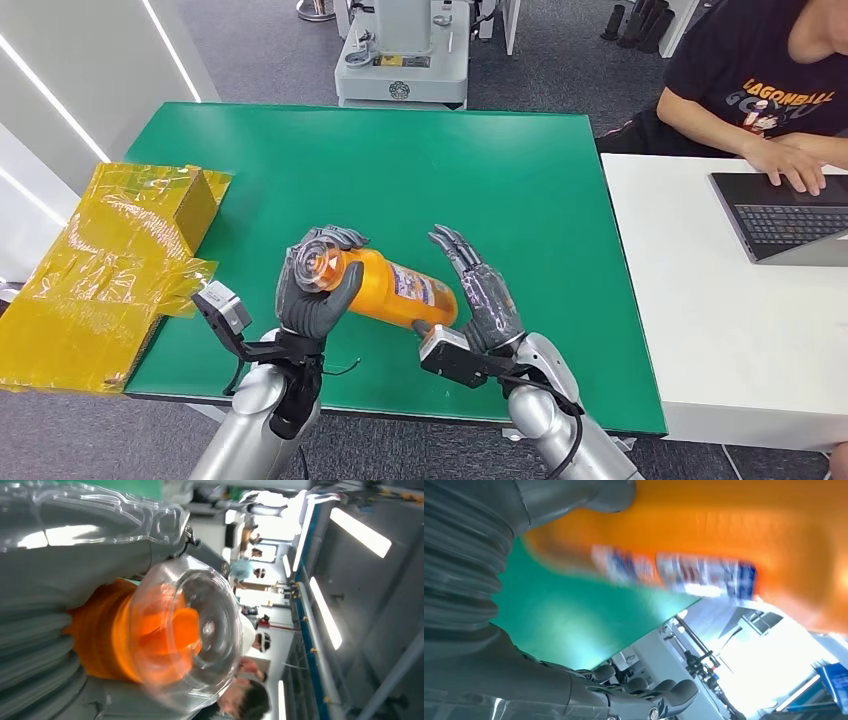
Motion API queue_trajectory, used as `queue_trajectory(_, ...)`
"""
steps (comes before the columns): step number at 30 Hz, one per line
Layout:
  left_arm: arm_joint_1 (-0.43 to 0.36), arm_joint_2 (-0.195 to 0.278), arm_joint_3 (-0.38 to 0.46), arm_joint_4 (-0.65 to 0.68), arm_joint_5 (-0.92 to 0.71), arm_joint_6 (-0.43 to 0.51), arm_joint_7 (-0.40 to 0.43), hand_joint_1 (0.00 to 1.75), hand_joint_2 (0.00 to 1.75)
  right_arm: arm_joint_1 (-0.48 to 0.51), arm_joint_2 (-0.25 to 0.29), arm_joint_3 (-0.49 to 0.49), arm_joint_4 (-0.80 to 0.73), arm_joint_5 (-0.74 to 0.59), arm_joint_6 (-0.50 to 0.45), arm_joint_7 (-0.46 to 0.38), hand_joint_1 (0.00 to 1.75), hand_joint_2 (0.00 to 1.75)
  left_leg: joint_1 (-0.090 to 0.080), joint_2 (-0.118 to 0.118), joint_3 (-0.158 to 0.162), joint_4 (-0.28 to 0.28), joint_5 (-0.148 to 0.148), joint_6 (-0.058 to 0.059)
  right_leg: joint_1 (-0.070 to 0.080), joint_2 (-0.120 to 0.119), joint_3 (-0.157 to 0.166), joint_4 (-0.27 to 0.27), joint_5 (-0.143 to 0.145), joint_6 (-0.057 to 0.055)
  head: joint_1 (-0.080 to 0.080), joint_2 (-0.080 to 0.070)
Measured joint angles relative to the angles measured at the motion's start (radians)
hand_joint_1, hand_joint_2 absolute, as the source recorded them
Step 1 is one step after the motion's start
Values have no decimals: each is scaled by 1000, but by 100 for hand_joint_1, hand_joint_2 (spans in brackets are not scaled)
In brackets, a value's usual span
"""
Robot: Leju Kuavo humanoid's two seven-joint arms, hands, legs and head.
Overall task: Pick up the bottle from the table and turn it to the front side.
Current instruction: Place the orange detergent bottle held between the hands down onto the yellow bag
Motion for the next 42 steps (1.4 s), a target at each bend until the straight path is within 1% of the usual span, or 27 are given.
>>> queue_trajectory(2,-20,15,20,-23,-41,32,0,175,175,2,2,1,-6,-8,-5,-1,0,175,0,0,0,0,0,0,0,0,0,0,0,0,0,0)
queue_trajectory(7,-65,52,78,-66,-120,71,4,175,175,2,6,2,-11,-32,-9,-6,0,175,0,0,0,0,0,0,0,0,0,1,0,0,0,0)
queue_trajectory(9,-83,84,94,-71,-153,82,6,175,175,0,6,3,-11,-51,-9,-13,0,175,0,0,0,0,0,-1,0,0,0,1,0,0,0,0)
queue_trajectory(13,-137,161,141,-68,-169,67,24,175,175,-4,6,3,-11,-86,-11,-21,0,175,1,0,0,0,1,-1,0,1,-1,2,0,0,0,0)
queue_trajectory(16,-178,216,162,-57,-199,74,29,175,175,-3,6,4,-16,-97,-17,-21,0,175,1,0,0,0,1,-2,1,1,-1,2,0,0,0,0)
queue_trajectory(21,-235,302,169,-20,-255,115,34,175,175,12,3,4,-38,-99,-26,-20,0,175,1,1,0,0,1,-2,1,1,-2,2,0,0,0,0)
queue_trajectory(25,-272,369,170,16,-364,207,48,175,175,34,-3,2,-67,-96,-29,-16,0,175,1,1,0,-1,1,-2,1,2,-2,2,0,0,0,0)
queue_trajectory(28,-293,417,170,36,-427,256,61,175,175,49,-8,1,-88,-90,-30,-11,0,175,1,2,0,-1,1,-2,1,3,-2,2,0,0,0,0)
queue_trajectory(31,-310,464,169,56,-518,301,96,175,175,60,-11,-1,-108,-85,-29,-7,0,175,1,3,0,-1,1,-2,1,4,-3,2,0,0,0,0)
queue_trajectory(36,-337,556,168,89,-726,394,173,175,175,80,-15,-9,-143,-76,-19,2,0,175,1,4,0,-1,1,-2,1,5,-3,2,0,-1,0,0)
queue_trajectory(38,-340,581,168,100,-763,409,186,175,175,84,-16,-10,-153,-73,-18,3,0,175,1,4,0,-1,1,-2,1,5,-3,2,0,-1,0,0)
queue_trajectory(42,-341,610,168,117,-816,431,211,175,175,89,-18,-13,-166,-69,-16,4,0,175,1,4,0,-1,1,-2,1,5,-3,2,0,-1,0,0)
